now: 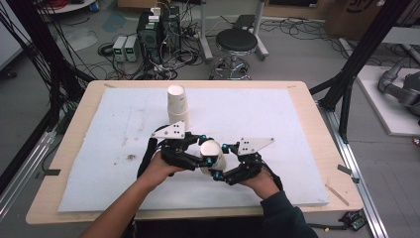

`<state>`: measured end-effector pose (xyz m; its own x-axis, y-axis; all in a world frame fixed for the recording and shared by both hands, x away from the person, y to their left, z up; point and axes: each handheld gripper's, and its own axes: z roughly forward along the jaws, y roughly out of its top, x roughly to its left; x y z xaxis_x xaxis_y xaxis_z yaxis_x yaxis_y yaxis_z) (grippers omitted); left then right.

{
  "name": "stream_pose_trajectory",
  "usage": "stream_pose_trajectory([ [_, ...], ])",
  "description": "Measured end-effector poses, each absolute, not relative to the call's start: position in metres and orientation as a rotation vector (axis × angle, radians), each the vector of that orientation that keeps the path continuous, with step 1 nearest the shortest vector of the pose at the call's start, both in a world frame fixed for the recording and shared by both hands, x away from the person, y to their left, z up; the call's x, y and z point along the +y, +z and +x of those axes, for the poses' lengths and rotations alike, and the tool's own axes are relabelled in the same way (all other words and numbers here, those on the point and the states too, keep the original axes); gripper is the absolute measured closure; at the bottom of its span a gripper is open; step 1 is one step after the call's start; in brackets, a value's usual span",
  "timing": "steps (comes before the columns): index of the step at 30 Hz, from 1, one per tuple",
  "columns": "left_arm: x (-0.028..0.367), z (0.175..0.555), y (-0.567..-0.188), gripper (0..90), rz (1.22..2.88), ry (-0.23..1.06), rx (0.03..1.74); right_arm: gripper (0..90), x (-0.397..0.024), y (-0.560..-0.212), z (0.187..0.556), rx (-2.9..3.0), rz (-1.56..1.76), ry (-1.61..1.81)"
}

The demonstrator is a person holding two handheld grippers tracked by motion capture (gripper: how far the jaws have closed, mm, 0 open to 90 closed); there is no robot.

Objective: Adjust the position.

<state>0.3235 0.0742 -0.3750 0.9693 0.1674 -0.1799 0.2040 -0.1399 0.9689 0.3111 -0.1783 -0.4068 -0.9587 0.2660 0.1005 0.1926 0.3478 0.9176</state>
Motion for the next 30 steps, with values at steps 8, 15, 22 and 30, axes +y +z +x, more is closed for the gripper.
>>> stream_pose_trajectory([
  [8, 0.077, 0.324, -0.374, 35.5, 1.711, -0.045, 0.271, 34.9, -0.18, -0.406, 0.31, 2.523, 0.405, 1.733],
  [15, 0.083, 0.324, -0.367, 15.4, 1.767, -0.008, 0.296, 37.9, -0.181, -0.402, 0.31, 2.565, 0.391, 1.68],
  [22, 0.096, 0.323, -0.358, 15.4, 1.86, 0.036, 0.283, 37.8, -0.179, -0.398, 0.313, 2.634, 0.381, 1.533],
  [30, 0.1, 0.323, -0.353, 15.4, 1.954, 0.019, 0.247, 37.1, -0.169, -0.379, 0.317, 2.733, 0.298, 1.356],
])
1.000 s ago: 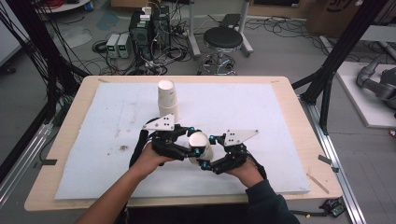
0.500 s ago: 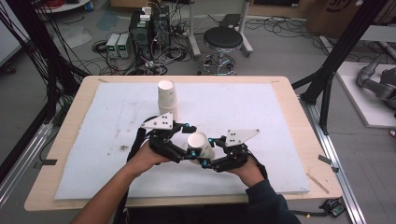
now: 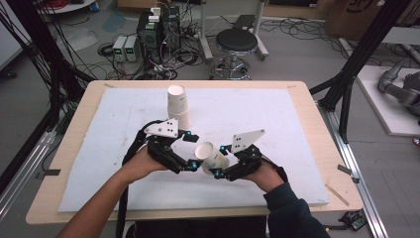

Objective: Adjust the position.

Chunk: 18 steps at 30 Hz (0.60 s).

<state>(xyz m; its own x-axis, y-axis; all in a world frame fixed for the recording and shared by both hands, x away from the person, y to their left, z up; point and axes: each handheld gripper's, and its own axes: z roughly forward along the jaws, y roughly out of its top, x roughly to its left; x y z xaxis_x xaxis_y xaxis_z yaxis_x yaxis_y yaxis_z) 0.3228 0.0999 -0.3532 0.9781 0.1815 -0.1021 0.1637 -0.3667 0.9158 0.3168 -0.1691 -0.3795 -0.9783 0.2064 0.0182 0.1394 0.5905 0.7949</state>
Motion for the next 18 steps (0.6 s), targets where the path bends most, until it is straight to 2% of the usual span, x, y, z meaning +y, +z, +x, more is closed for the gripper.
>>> stream_pose_trajectory([
  [18, 0.089, 0.324, -0.359, 16.1, 2.07, -0.016, 0.207, 36.7, -0.147, -0.367, 0.319, 2.879, 0.142, 1.015],
])
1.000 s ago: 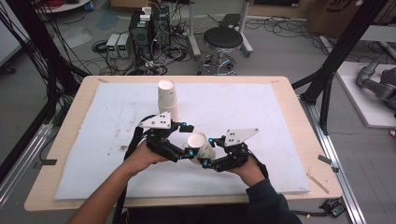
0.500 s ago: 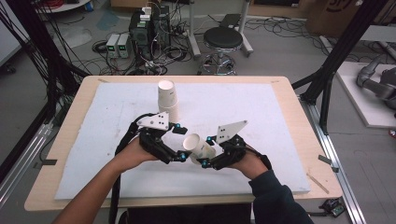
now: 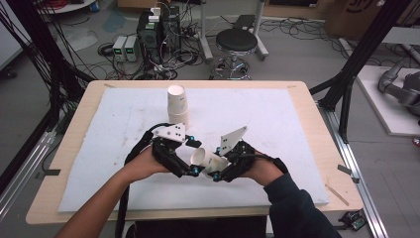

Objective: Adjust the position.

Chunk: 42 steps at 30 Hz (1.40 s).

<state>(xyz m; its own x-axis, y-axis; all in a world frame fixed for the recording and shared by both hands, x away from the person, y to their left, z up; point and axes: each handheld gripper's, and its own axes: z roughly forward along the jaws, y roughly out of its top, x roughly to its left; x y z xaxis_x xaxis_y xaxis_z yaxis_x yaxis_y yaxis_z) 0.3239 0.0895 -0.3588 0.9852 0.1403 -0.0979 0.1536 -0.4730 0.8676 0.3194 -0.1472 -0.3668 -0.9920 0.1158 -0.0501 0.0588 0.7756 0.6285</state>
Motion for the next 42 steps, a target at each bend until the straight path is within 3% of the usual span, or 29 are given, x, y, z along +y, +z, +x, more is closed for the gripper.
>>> stream_pose_trajectory([
  [13, 0.084, 0.327, -0.364, 22.4, 2.116, -0.078, 0.184, 36.7, -0.14, -0.365, 0.317, 2.927, 0.101, 0.874],
  [19, 0.083, 0.328, -0.367, 35.1, 2.137, -0.134, 0.144, 36.7, -0.134, -0.366, 0.314, 2.959, 0.069, 0.807],
  [28, 0.083, 0.326, -0.368, 37.3, 2.158, -0.106, 0.113, 33.6, -0.133, -0.368, 0.312, 2.966, 0.072, 0.776],
  [32, 0.087, 0.326, -0.365, 37.4, 2.133, -0.082, 0.127, 20.6, -0.14, -0.365, 0.314, 2.917, 0.129, 0.896],
  [42, 0.106, 0.323, -0.367, 37.3, 1.971, -0.037, 0.203, 19.6, -0.174, -0.361, 0.315, 2.749, 0.326, 1.315],
])
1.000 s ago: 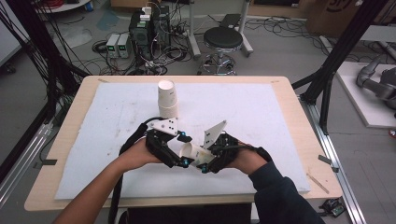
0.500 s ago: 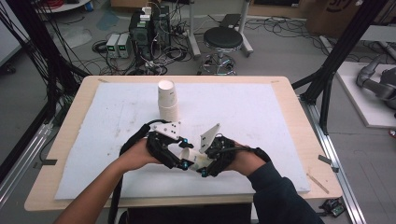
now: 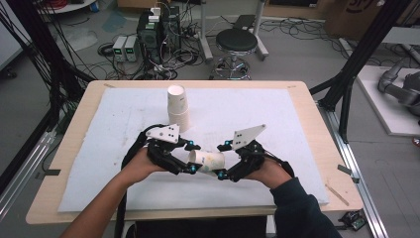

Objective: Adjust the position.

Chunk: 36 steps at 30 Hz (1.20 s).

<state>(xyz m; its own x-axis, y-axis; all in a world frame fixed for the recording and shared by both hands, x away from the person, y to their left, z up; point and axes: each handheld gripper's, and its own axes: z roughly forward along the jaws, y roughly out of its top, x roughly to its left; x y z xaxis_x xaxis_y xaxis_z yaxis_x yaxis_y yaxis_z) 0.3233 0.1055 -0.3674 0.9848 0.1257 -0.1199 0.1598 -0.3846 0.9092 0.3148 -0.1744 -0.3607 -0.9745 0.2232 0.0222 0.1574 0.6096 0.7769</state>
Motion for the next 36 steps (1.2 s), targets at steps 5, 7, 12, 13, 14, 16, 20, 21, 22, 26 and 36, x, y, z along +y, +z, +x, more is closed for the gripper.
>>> stream_pose_trajectory([
  [5, 0.115, 0.323, -0.372, 37.2, 1.877, -0.03, 0.25, 19.6, -0.189, -0.364, 0.311, 2.634, 0.36, 1.484],
  [7, 0.116, 0.323, -0.373, 37.1, 1.861, -0.023, 0.253, 19.6, -0.191, -0.366, 0.31, 2.615, 0.378, 1.503],
  [12, 0.12, 0.32, -0.377, 37.2, 1.809, -0.004, 0.246, 19.7, -0.201, -0.378, 0.307, 2.476, 0.431, 1.632],
  [13, 0.12, 0.32, -0.377, 37.2, 1.794, 0.001, 0.246, 19.7, -0.201, -0.378, 0.307, 2.476, 0.431, 1.632],
  [14, 0.122, 0.319, -0.378, 37.3, 1.765, 0.006, 0.24, 19.7, -0.203, -0.383, 0.306, 2.439, 0.443, 1.679],
  [16, 0.123, 0.317, -0.38, 37.3, 1.741, 0.018, 0.235, 19.7, -0.205, -0.388, 0.305, 2.422, 0.447, 1.703],
  [20, 0.124, 0.314, -0.383, 37.2, 1.73, 0.026, 0.226, 19.7, -0.205, -0.397, 0.305, 2.433, 0.434, 1.718],
  [21, 0.124, 0.314, -0.383, 37.3, 1.73, 0.026, 0.226, 19.7, -0.205, -0.397, 0.305, 2.433, 0.434, 1.718],
  [22, 0.125, 0.314, -0.385, 37.3, 1.724, 0.02, 0.222, 19.7, -0.205, -0.399, 0.305, 2.445, 0.427, 1.722],
  [26, 0.123, 0.314, -0.386, 37.3, 1.722, 0.011, 0.209, 19.8, -0.205, -0.399, 0.306, 2.448, 0.41, 1.742],
  [36, 0.115, 0.312, -0.387, 37.3, 1.723, -0.034, 0.146, 19.9, -0.195, -0.402, 0.305, 2.51, 0.351, 1.772],
])
